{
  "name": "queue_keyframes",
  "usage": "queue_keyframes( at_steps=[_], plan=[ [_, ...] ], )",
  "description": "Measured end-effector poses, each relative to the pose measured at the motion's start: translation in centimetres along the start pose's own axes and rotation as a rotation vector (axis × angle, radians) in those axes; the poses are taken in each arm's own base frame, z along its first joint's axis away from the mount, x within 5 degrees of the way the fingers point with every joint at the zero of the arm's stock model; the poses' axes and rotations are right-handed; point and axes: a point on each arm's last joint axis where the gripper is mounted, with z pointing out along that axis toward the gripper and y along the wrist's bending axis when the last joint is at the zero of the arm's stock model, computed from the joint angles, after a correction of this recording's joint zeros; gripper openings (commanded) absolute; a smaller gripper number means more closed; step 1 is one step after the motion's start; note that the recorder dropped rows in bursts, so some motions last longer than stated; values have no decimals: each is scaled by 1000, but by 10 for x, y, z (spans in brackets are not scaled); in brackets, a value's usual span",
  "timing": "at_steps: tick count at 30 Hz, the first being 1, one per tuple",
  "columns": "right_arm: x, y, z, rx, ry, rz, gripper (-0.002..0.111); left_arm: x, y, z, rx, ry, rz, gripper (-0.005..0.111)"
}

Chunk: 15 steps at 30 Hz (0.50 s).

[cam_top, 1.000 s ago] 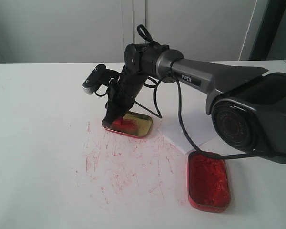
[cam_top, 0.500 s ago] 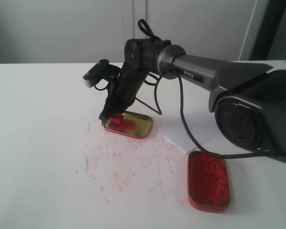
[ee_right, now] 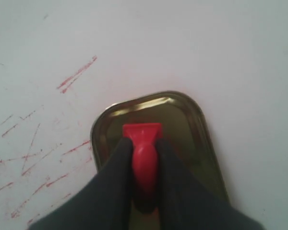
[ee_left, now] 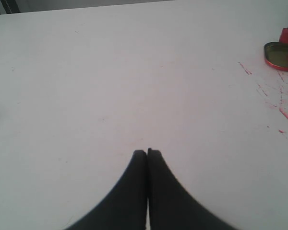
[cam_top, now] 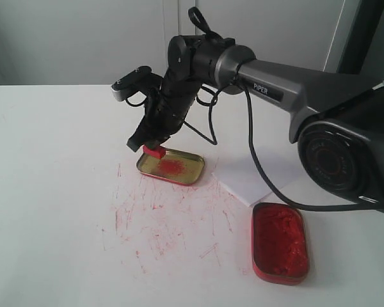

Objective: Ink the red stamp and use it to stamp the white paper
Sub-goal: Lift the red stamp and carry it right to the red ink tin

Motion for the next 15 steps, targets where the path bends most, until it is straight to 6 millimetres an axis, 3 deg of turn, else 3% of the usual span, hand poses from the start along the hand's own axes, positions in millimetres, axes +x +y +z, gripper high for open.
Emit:
queue_keyframes(
  at_steps=[9, 15],
  plan=[
    [8, -10, -3, 28, 65, 88, 0, 0, 0, 0, 0, 0, 0, 0],
    [6, -13, -17, 64, 58, 126, 0, 0, 0, 0, 0, 0, 0, 0]
  ],
)
